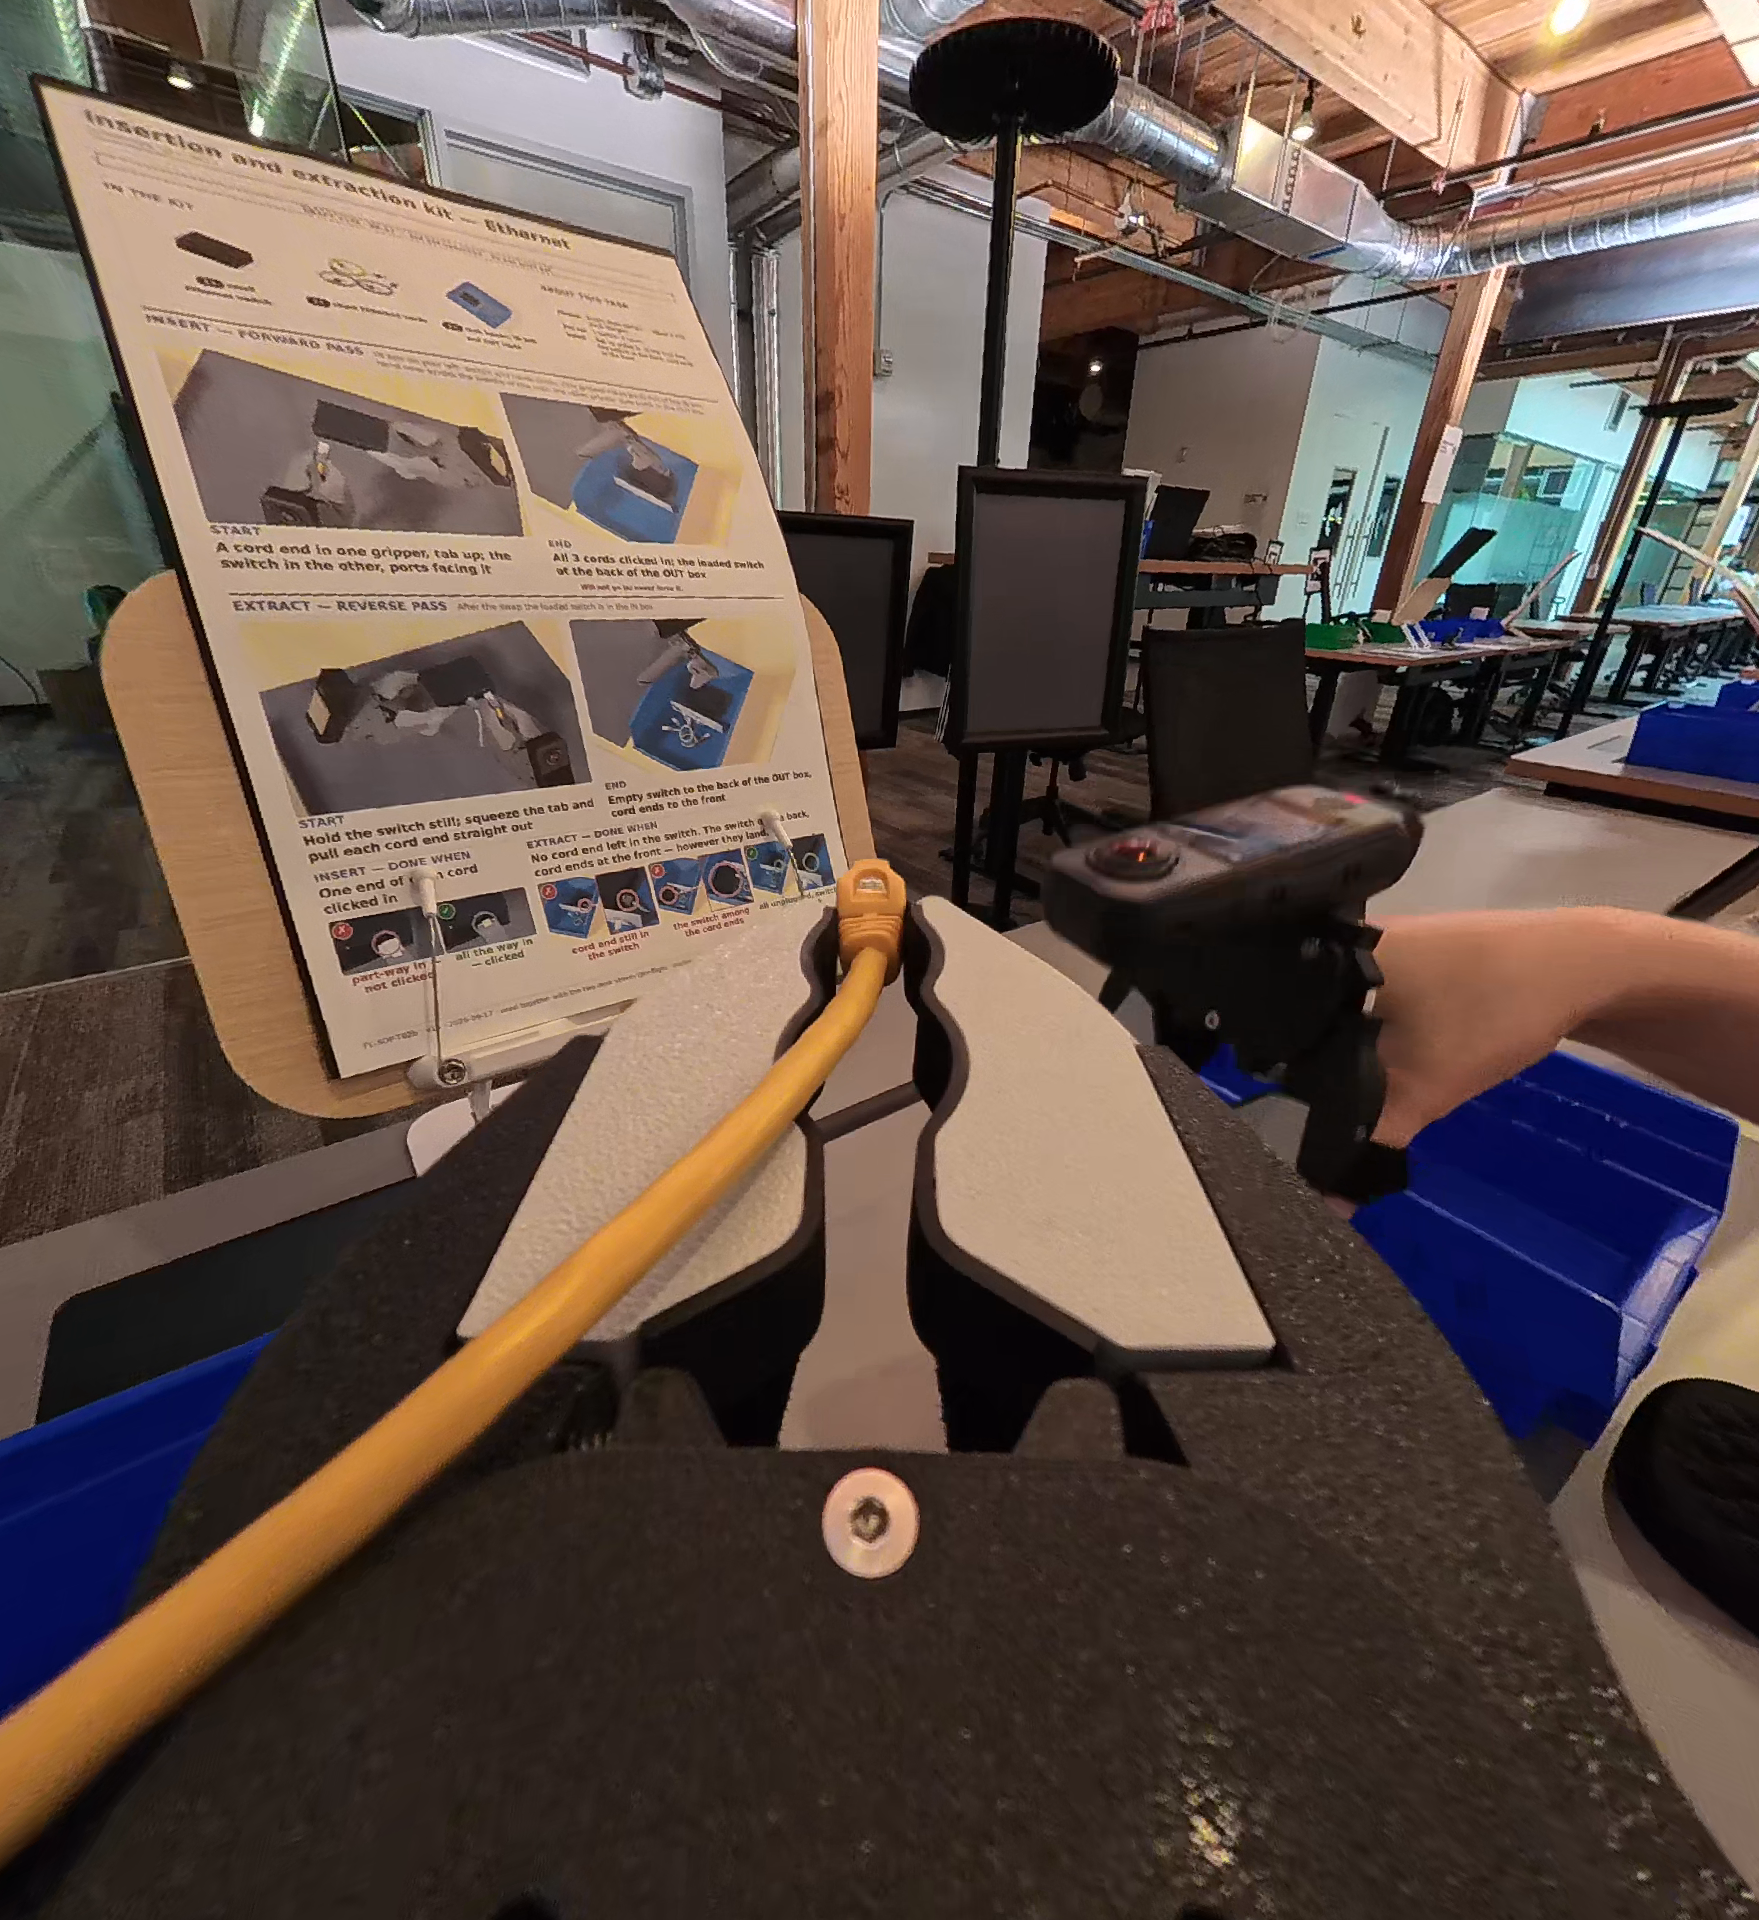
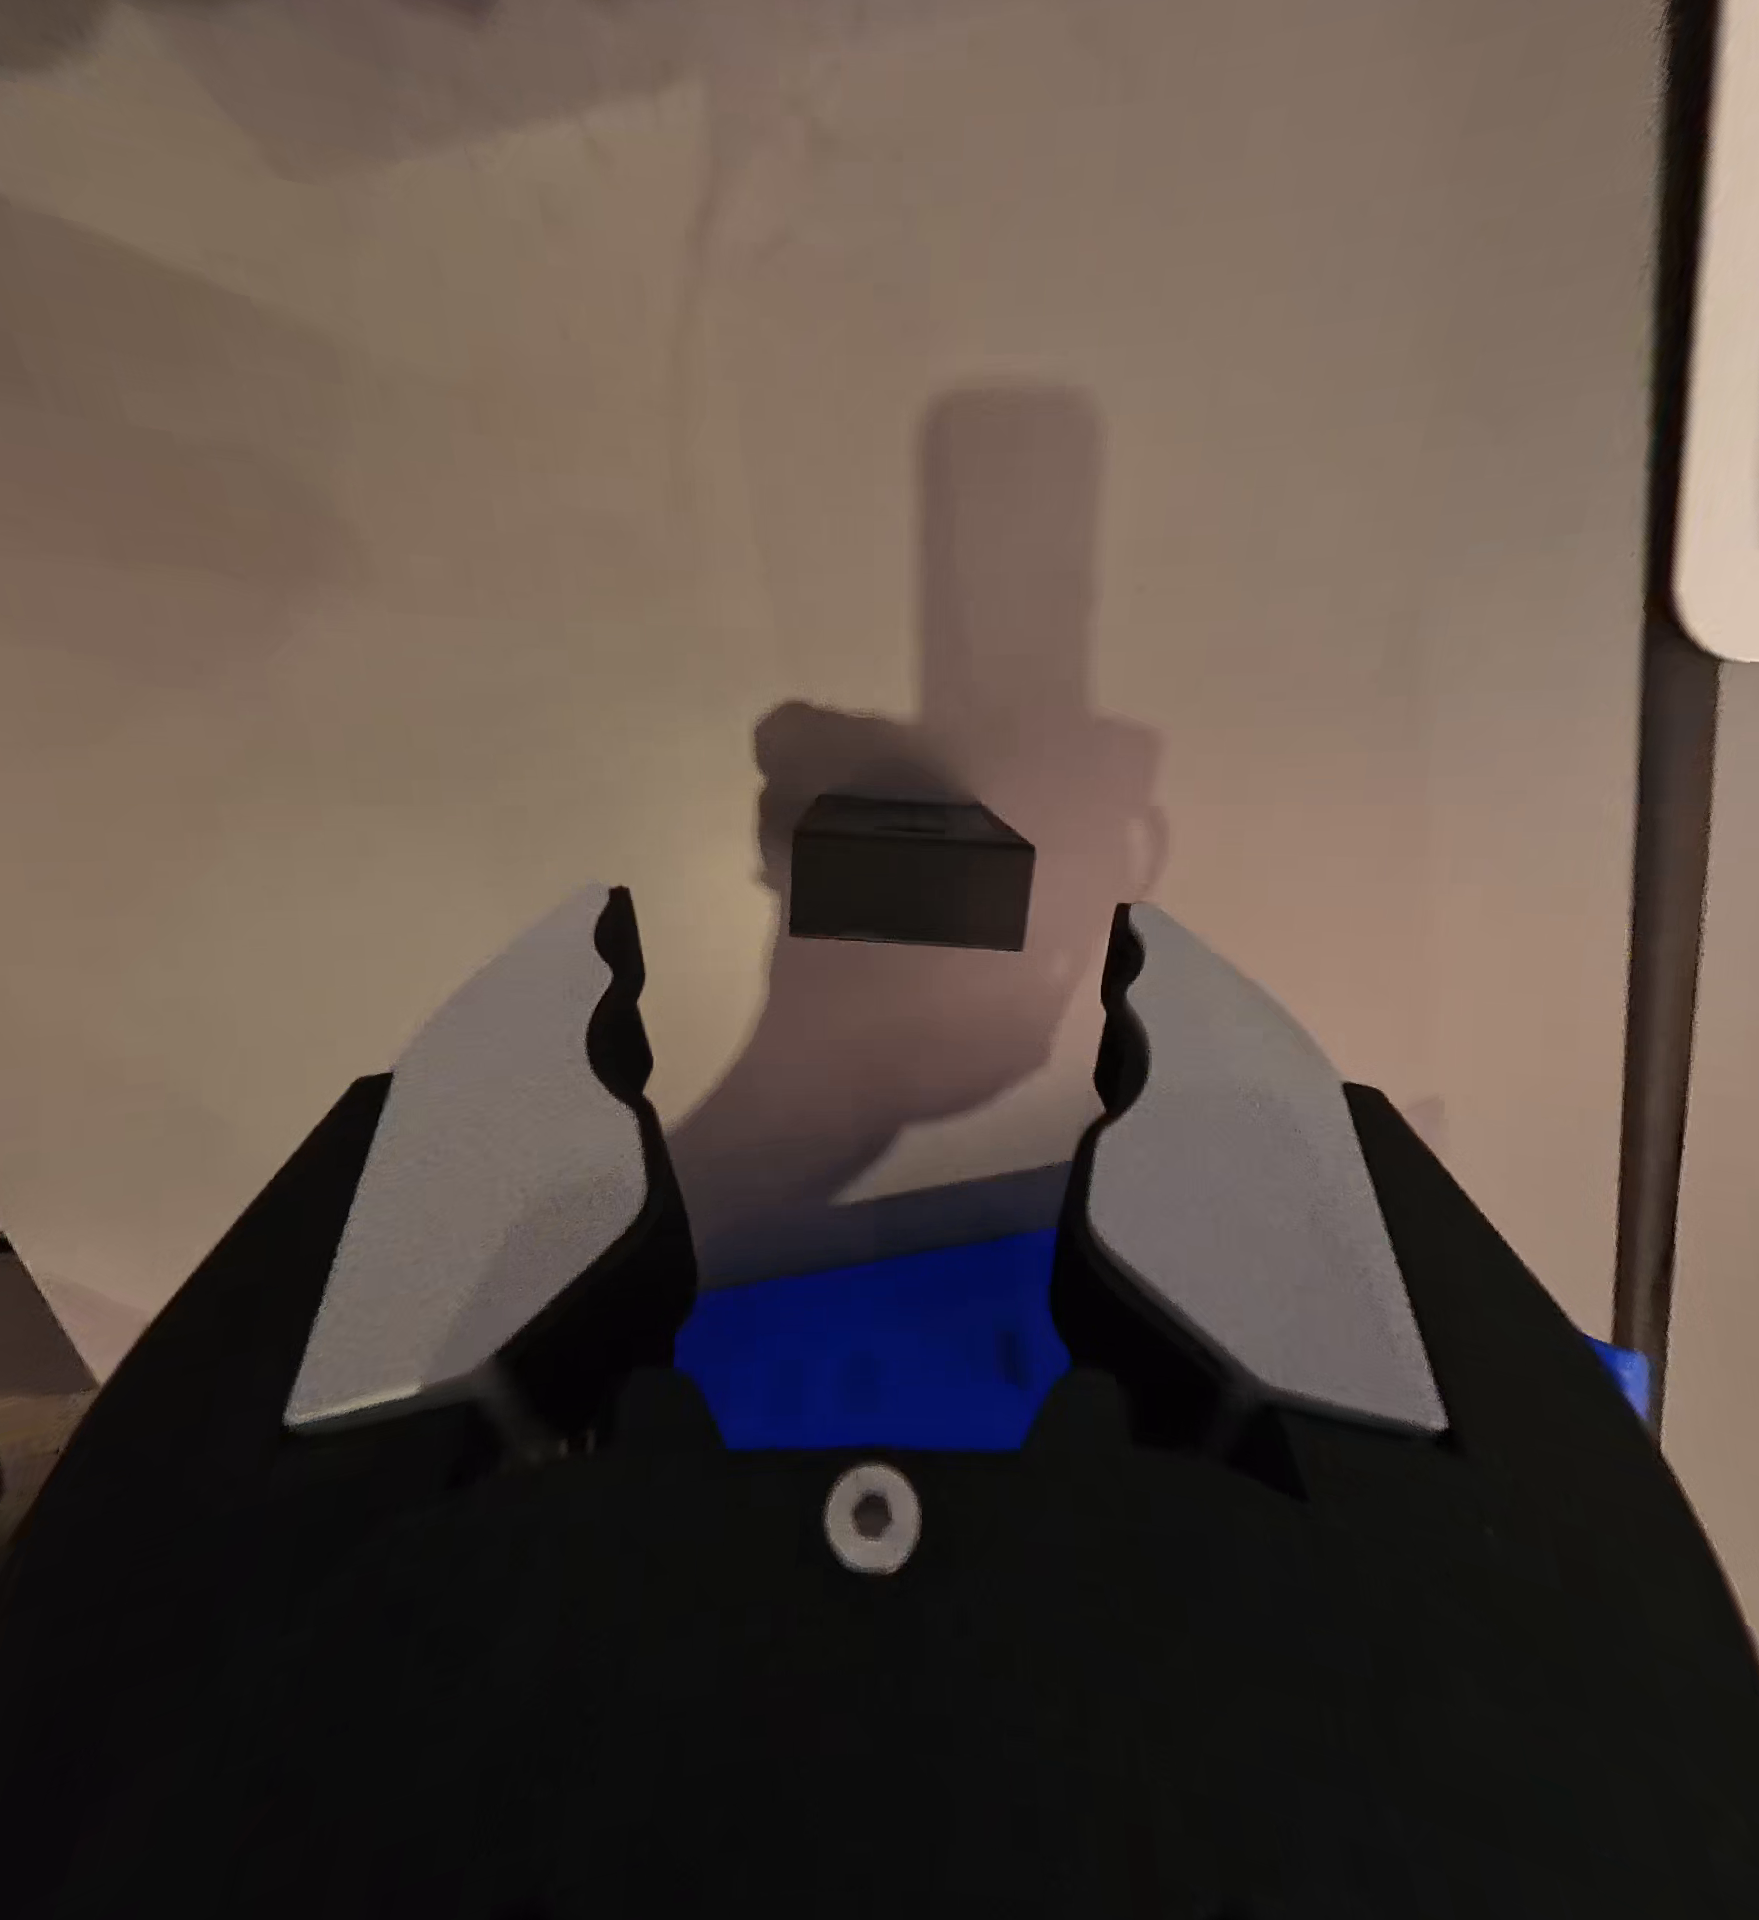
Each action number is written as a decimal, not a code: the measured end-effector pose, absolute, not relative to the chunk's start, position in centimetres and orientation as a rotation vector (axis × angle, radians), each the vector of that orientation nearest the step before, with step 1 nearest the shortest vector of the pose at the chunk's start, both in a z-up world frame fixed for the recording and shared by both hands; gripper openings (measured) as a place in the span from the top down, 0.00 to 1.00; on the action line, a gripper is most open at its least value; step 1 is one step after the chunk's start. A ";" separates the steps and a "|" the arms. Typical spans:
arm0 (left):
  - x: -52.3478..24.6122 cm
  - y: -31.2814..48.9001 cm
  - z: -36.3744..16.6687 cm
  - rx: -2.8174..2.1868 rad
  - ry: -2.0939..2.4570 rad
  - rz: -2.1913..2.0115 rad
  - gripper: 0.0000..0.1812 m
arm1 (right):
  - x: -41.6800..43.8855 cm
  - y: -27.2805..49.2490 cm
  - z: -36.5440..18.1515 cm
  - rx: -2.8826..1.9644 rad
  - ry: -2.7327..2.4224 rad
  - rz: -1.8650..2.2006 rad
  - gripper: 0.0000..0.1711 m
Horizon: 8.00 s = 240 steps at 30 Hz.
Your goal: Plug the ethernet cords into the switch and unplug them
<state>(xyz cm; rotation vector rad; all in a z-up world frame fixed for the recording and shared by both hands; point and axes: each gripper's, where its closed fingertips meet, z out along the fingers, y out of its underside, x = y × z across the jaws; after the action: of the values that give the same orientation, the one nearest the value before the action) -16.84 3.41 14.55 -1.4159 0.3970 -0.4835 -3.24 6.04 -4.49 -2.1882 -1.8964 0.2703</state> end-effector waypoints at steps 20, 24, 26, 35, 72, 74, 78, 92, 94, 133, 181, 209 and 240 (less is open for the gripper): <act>-17.2 3.0 15.1 -1.397 0.387 -0.528 0.94 | -2.4 7.1 -11.2 -2.317 -1.928 0.105 0.56; -17.2 3.0 15.1 -1.399 0.389 -0.528 0.93 | -2.6 7.1 -11.3 -2.320 -1.928 0.124 0.57; -17.1 3.0 15.0 -1.400 0.390 -0.530 0.94 | -2.8 7.1 -11.2 -2.317 -1.924 0.138 0.59; -16.9 3.0 15.0 -1.402 0.395 -0.528 0.94 | -2.7 7.1 -11.2 -2.345 -1.932 0.107 0.63; -16.8 3.0 14.9 -1.403 0.399 -0.538 0.94 | -2.2 7.6 -10.9 -2.336 -1.907 -0.014 0.62; -16.8 3.0 14.9 -1.406 0.400 -0.535 0.94 | -2.5 7.7 -10.0 -2.304 -1.857 0.047 0.62; -16.8 3.2 14.6 -1.419 0.402 -0.538 0.94 | -3.2 9.0 -6.0 -2.189 -1.608 0.272 0.62; -13.2 4.7 11.4 -1.519 0.465 -0.563 0.94 | -1.7 10.1 4.2 -1.733 -0.729 1.222 0.63; -13.0 4.8 11.4 -1.521 0.473 -0.542 0.94 | -1.9 10.0 2.6 -1.805 -0.805 1.105 0.63; -14.4 4.0 12.7 -1.490 0.452 -0.606 0.93 | -0.7 2.9 -9.2 -2.339 -1.780 0.056 0.57; -14.4 3.6 13.1 -1.477 0.457 -0.620 0.94 | -1.0 3.2 -9.9 -2.371 -1.913 -0.051 0.65; -14.5 3.8 12.9 -1.486 0.455 -0.630 0.93 | -1.8 7.8 0.0 -2.041 -1.501 0.154 0.65; -8.8 7.2 6.5 -1.565 0.274 -0.824 0.94 | -3.0 8.8 6.4 -1.592 -0.788 0.762 0.65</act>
<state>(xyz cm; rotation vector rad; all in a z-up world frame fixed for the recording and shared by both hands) -8.77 7.23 6.48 -1.5655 0.2739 -0.8237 -2.98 8.82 6.38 -1.5918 -0.7879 0.7616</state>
